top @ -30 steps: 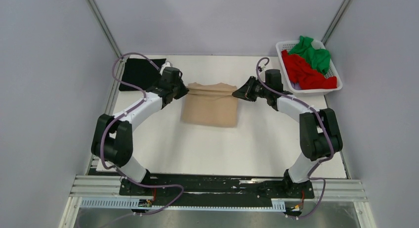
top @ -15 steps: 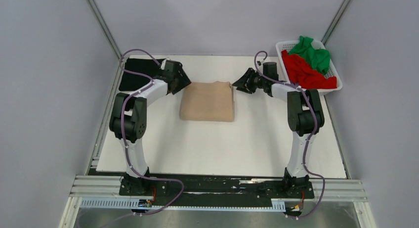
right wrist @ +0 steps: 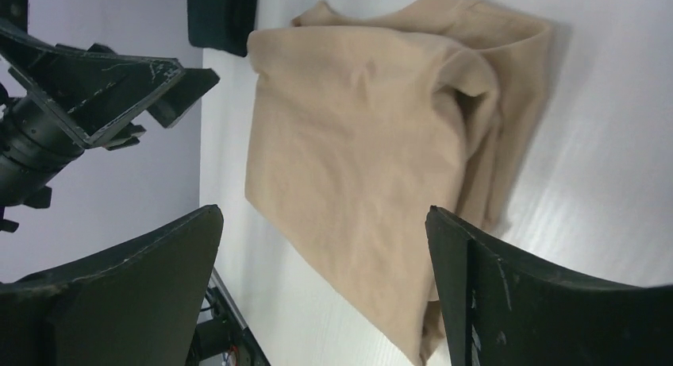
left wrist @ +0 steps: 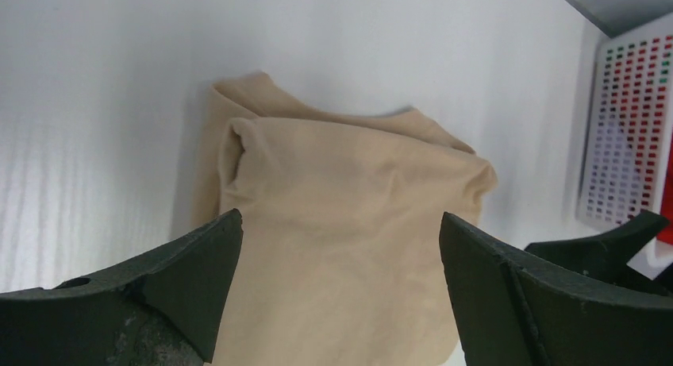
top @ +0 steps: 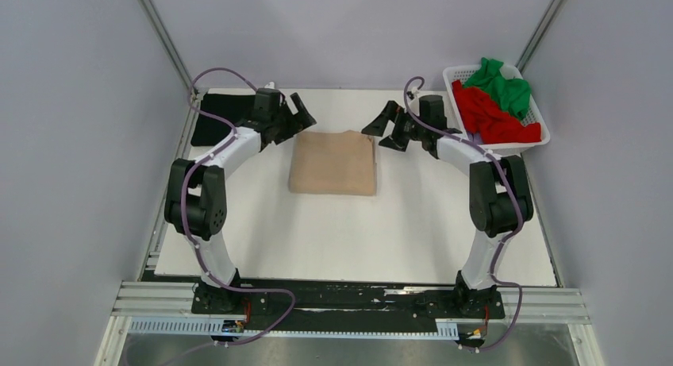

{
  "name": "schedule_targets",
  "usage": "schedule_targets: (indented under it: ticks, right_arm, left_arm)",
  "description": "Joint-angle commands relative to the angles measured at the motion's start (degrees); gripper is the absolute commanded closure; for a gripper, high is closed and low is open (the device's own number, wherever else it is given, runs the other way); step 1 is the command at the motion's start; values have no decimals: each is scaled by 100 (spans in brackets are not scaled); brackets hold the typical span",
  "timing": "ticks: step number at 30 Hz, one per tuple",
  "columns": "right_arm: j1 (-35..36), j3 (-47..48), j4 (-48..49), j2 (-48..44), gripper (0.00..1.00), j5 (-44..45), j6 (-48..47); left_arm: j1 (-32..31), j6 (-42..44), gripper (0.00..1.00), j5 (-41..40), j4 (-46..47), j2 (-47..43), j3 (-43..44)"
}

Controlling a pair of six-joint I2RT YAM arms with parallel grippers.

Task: Fold and stack the t-shirts
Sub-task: Fold the long partially folded tshirt into a neat square

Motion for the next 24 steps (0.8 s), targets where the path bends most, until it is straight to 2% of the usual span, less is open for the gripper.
schedule_targets:
  ticks: [1,8,15,20,24]
  right_arm:
    - [281,61,438,-221,0,-216,58]
    - [363,781,909,792,0,-221,920]
    - [132,2324,607,2325,0,-517,1301]
    - [79,2177,226,2728,0,147,1182]
    - [66,1678,205,2687,0,168,1164]
  left_arm:
    - [-213,300,0,608,201,-202,34]
    - [-215,197,0,172,-174,574,690]
    - [-102,84,0,124,-337,1948,1756]
    - [-9,-4,0,171,-649,2399,1853]
    - [-11,-90,0,392,-448,2149,1262]
